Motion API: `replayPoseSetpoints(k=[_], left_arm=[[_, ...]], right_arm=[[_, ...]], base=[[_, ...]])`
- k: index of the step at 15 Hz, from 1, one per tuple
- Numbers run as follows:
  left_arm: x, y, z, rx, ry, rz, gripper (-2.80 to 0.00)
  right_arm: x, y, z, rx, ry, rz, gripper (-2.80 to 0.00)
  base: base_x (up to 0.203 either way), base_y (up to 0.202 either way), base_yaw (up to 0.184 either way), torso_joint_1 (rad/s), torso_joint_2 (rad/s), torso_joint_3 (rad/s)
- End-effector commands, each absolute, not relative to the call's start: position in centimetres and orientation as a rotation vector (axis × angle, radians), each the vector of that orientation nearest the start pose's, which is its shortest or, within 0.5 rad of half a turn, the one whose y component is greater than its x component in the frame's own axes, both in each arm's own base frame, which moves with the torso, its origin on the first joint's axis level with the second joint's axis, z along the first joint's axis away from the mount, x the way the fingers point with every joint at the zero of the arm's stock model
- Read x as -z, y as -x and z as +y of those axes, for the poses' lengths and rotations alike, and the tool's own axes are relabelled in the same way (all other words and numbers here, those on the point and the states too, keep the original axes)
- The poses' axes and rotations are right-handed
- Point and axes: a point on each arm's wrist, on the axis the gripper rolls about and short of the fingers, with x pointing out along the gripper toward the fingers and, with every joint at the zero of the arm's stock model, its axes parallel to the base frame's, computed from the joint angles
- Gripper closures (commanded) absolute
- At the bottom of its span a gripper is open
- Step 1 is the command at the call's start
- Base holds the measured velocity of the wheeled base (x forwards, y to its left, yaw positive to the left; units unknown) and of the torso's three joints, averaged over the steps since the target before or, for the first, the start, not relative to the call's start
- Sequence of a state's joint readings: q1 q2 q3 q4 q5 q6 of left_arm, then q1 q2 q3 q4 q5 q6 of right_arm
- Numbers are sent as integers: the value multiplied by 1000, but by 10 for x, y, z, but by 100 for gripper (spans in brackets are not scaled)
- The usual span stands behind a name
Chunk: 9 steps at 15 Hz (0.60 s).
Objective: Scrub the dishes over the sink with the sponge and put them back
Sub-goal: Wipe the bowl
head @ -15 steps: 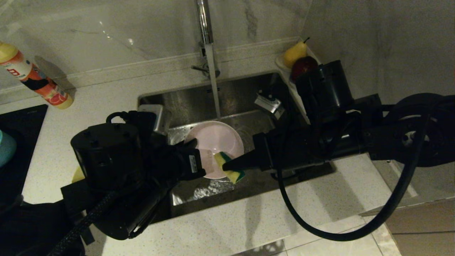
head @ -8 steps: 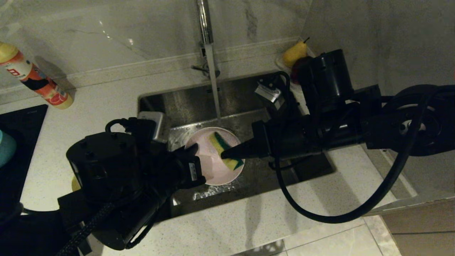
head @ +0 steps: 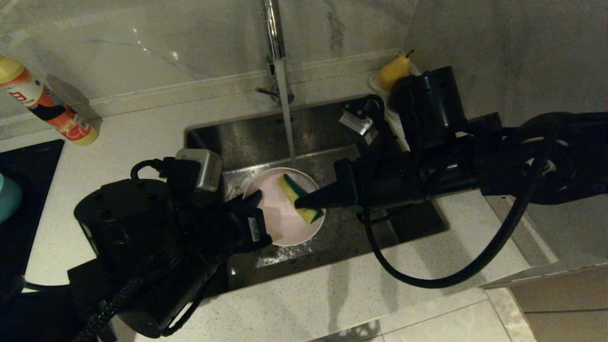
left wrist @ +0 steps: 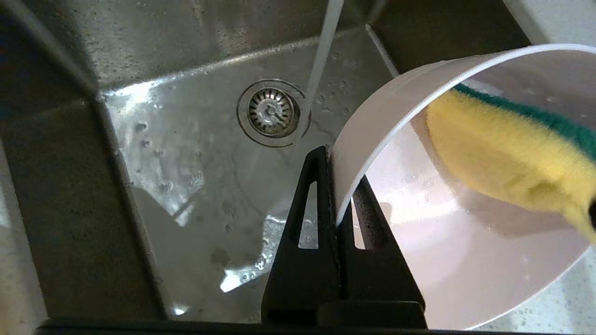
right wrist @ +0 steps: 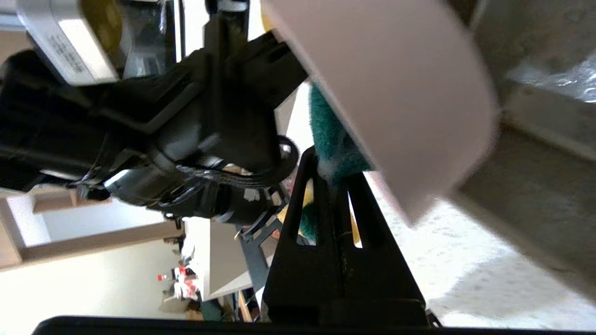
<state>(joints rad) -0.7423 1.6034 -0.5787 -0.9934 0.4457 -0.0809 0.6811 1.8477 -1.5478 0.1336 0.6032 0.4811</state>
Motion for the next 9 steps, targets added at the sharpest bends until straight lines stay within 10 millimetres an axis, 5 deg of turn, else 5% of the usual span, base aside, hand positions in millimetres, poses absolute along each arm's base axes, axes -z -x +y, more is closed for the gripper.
replayPoseSetpoints(k=[1,9], left_arm=[[-188,-201,-171,291,69,30,0],[-195,-204,-173,291,82,9,0]], right_arm=[[-269,-274,231,-1113,-396,756,0],[-256,-254,244,-1154,-369,824,0]], base=[[0,0,0,0,0,0],[0,0,0,0,0,0]])
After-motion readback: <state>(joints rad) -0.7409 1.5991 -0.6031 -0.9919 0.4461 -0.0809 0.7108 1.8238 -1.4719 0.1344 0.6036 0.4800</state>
